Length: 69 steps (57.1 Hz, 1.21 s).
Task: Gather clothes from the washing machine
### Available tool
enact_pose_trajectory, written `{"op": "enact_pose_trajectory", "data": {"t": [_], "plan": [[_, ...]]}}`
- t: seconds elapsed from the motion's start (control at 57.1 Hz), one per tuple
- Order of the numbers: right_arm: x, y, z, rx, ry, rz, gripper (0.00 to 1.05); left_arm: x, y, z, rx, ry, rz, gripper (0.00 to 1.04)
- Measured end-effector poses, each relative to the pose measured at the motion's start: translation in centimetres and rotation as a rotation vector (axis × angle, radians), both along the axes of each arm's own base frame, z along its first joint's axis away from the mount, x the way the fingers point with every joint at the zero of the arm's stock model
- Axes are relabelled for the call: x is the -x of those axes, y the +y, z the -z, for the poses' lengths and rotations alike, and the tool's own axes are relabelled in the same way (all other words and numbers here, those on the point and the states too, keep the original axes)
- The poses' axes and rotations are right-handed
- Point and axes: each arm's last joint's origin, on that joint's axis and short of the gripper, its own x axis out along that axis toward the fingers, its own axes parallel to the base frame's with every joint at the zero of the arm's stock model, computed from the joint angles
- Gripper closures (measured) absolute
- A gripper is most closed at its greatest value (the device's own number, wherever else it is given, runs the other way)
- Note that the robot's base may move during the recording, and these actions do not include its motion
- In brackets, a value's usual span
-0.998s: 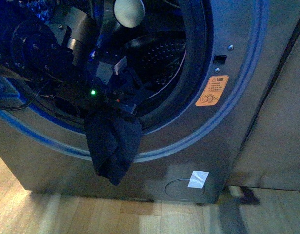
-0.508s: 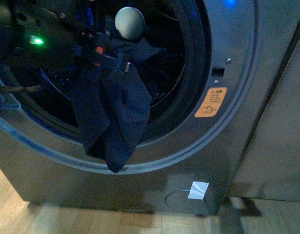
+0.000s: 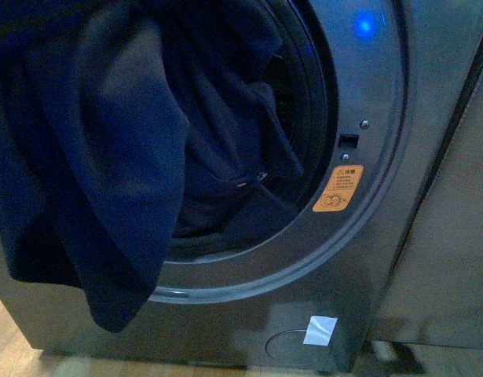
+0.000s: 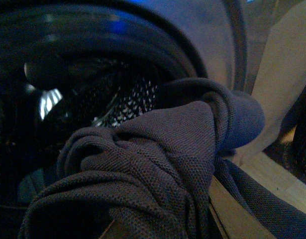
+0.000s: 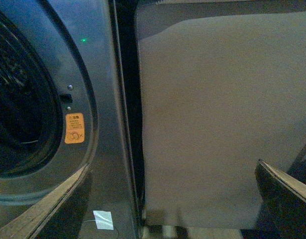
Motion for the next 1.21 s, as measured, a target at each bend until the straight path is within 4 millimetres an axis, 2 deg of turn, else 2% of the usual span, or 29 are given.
{"op": "enact_pose_trajectory", "data": {"t": [0.123, 0.333, 0.473, 0.596, 0.841, 1.033, 1.209], "plan": [[0.0, 0.0, 0.0, 0.000, 0.000, 0.000, 0.07, 2.0, 0.0, -2.8, 0.018, -0.072, 0.025, 0.91], [0.0, 0.0, 0.0, 0.000, 0.000, 0.000, 0.07, 3.5, -1.4, -8.1, 0.029, -0.168, 0.079, 0.91], [0.0, 0.0, 0.0, 0.000, 0.000, 0.000, 0.07, 3.5, -2.7, -11.2, 0.029, -0.216, 0.095, 0.91], [0.0, 0.0, 0.0, 0.000, 0.000, 0.000, 0.07, 2.9, -4.5, -14.4, 0.043, -0.245, 0.120, 0.91], [0.0, 0.0, 0.0, 0.000, 0.000, 0.000, 0.07, 1.9, -7.5, -19.5, 0.087, -0.263, 0.184, 0.91], [0.0, 0.0, 0.0, 0.000, 0.000, 0.000, 0.07, 1.9, -9.8, -23.9, 0.137, -0.274, 0.236, 0.91], [0.0, 0.0, 0.0, 0.000, 0.000, 0.000, 0.07, 2.4, -10.4, -25.1, 0.144, -0.274, 0.251, 0.91]]}}
